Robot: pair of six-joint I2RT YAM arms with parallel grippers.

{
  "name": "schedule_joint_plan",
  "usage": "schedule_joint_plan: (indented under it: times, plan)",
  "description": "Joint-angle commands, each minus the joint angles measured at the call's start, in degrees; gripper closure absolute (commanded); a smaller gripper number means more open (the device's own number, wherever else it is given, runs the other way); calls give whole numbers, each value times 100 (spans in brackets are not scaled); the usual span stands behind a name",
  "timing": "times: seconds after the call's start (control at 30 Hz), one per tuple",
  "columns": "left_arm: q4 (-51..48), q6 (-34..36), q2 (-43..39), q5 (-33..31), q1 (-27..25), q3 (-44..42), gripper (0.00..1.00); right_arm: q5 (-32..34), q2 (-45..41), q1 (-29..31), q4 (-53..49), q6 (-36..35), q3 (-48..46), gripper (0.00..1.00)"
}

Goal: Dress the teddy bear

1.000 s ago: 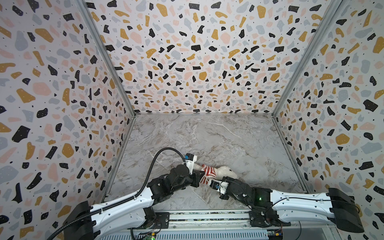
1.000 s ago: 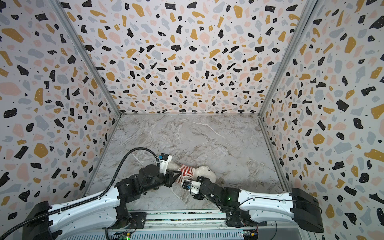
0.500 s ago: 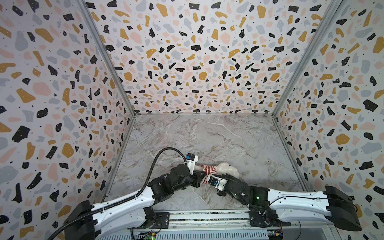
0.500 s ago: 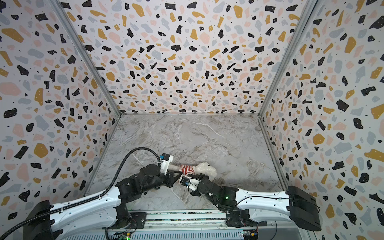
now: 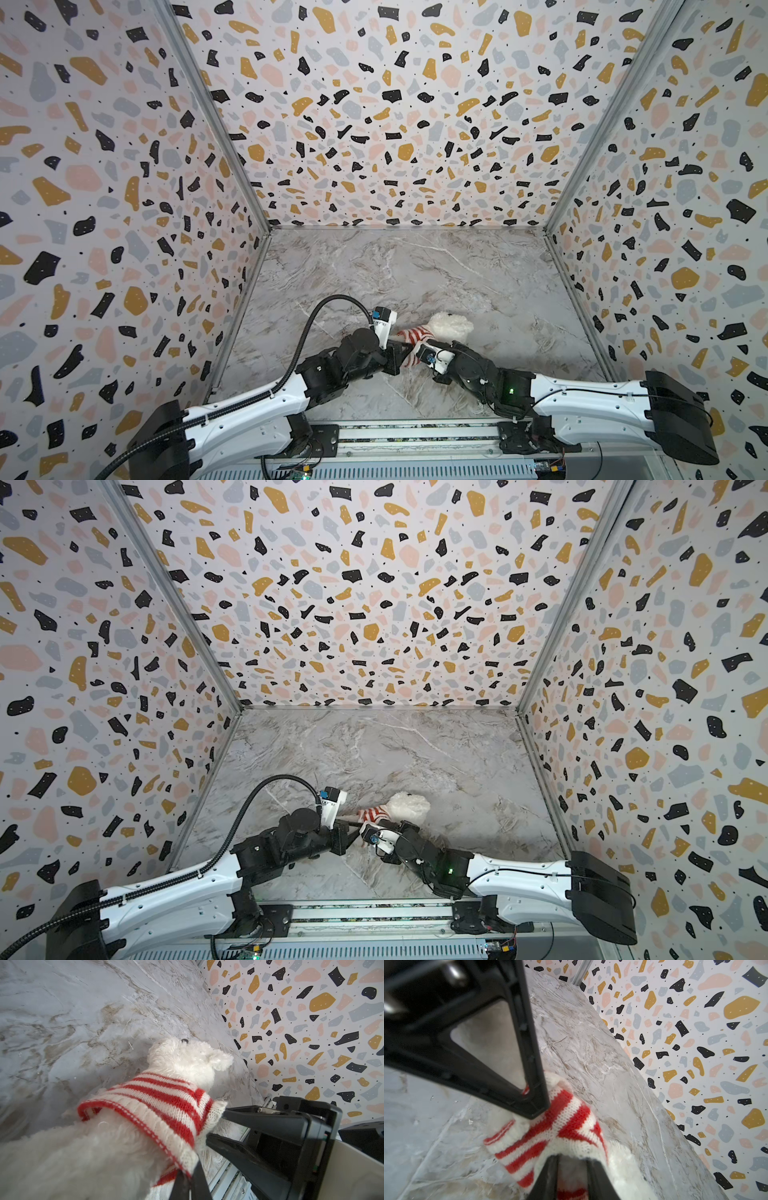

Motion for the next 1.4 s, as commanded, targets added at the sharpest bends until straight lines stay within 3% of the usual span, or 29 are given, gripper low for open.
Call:
schedule_joint_plan:
  times: [0.0,0.57,0.97,1.17,1.37]
  plan:
    - [271,48,-23,82,-8,-30,100,-84,61,-130,183,-173,47,74]
    - [134,-4,-194,-80,-11,-195,100,-936,563,-455,540,-1353,100,77]
    - [11,-22,-298,-110,-7,-195,100,-921,794,-645,711,-1696,178,97]
    - [-306,-17,-574,-356,100,-176,100,-758,289,-445,425,-1576,61,100]
    - [-612,81,-785,-373,428,-160,100,-367,-296,159,-73,-1345,-54,100]
